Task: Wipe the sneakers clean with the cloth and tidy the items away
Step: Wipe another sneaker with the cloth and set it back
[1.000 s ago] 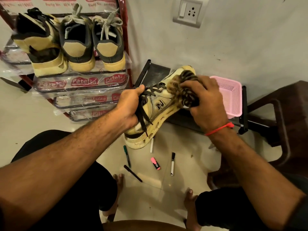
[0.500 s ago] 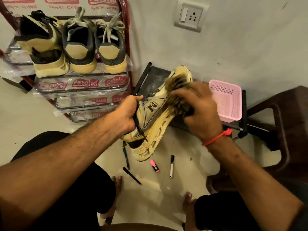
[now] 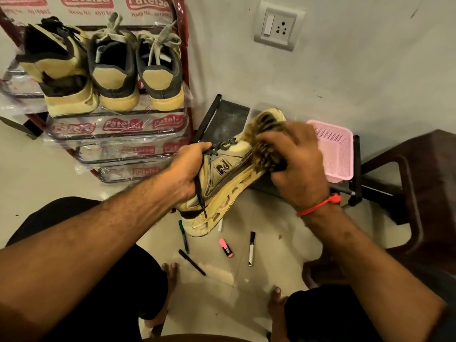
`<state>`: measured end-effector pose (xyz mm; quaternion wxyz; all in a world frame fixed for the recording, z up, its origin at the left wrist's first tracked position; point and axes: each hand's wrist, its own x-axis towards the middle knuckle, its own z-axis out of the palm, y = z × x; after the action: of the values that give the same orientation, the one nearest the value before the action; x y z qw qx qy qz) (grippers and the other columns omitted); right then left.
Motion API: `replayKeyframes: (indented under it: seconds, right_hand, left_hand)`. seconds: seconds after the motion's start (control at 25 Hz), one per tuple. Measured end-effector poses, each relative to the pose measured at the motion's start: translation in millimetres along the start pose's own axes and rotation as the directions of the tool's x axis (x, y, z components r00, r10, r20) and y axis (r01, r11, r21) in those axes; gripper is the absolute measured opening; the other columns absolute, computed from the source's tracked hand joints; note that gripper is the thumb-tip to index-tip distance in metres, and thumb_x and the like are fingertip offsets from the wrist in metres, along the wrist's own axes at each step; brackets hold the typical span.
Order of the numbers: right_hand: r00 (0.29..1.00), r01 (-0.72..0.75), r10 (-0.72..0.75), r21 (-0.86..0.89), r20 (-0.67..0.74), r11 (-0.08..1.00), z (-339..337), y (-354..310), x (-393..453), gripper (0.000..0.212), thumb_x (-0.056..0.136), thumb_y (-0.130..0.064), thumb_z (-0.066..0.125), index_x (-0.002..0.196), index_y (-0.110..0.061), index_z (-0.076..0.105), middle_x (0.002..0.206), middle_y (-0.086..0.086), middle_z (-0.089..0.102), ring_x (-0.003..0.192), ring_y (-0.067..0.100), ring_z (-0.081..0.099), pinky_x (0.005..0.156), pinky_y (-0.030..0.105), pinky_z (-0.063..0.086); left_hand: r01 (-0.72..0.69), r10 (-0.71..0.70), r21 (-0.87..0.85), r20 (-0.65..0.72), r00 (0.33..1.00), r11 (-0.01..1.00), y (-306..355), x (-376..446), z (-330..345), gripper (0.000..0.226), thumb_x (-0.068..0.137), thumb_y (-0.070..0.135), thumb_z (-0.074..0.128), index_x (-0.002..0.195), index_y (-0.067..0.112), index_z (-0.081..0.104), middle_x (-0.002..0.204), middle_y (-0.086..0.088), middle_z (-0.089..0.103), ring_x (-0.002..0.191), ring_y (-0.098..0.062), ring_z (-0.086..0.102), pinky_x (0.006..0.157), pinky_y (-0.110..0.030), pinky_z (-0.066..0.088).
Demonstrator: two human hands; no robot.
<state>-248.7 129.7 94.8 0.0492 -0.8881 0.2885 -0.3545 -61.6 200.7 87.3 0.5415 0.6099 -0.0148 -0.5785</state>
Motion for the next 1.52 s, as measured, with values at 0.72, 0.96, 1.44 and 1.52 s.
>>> replayKeyframes:
  seconds: [0.72, 0.96, 1.44, 1.52]
  right_hand:
    - [0.971, 0.154, -0.177, 0.149, 0.159, 0.977, 17, -33, -21, 0.043, 0.079, -0.025, 0.077, 0.118, -0.010, 0.068, 0.118, 0.017, 0.060, 0.111, 0.030, 0.052, 0.090, 0.039, 0.050]
    - [0.999, 0.041, -0.040, 0.047, -0.004, 0.998, -2, 7, 6, 0.039, 0.075, -0.011, 0.074, 0.114, -0.009, 0.071, 0.112, 0.018, 0.059, 0.105, 0.033, 0.052, 0.087, 0.042, 0.050]
    - [0.998, -0.048, 0.047, 0.029, 0.041, 0.998, 0, 2, 6, 0.044, 0.071, -0.005, 0.076, 0.114, -0.011, 0.069, 0.112, 0.018, 0.057, 0.104, 0.036, 0.052, 0.089, 0.038, 0.047]
    - [0.964, -0.261, 0.260, 0.022, 0.052, 0.965, -13, 33, 14, 0.051, 0.066, 0.004, 0.068, 0.113, -0.016, 0.070, 0.109, 0.014, 0.057, 0.104, 0.035, 0.052, 0.089, 0.040, 0.048]
  left_hand:
    - [-0.336, 0.365, 0.233, -0.091, 0.927, 0.913, 11, -1, -1, 0.023, 0.094, 0.035, 0.063, 0.087, 0.014, 0.069, 0.096, -0.011, 0.076, 0.097, -0.033, 0.073, 0.094, -0.054, 0.057]
    - [-0.376, 0.423, 0.318, -0.093, 0.901, 0.871, 12, 1, -5, 0.040, 0.073, 0.050, 0.063, 0.085, 0.014, 0.072, 0.100, -0.021, 0.075, 0.099, -0.042, 0.070, 0.094, -0.060, 0.054]
    - [-0.510, 0.592, 0.537, 0.024, 0.805, 0.672, 6, -2, -1, 0.040, 0.100, 0.036, 0.056, 0.075, 0.008, 0.068, 0.073, -0.015, 0.067, 0.061, -0.023, 0.059, 0.060, -0.035, 0.046]
    - [-0.558, 0.631, 0.614, 0.122, 0.766, 0.558, 1, -2, 0, 0.041, 0.102, 0.035, 0.055, 0.080, 0.004, 0.071, 0.075, -0.014, 0.074, 0.065, -0.025, 0.068, 0.062, -0.037, 0.053]
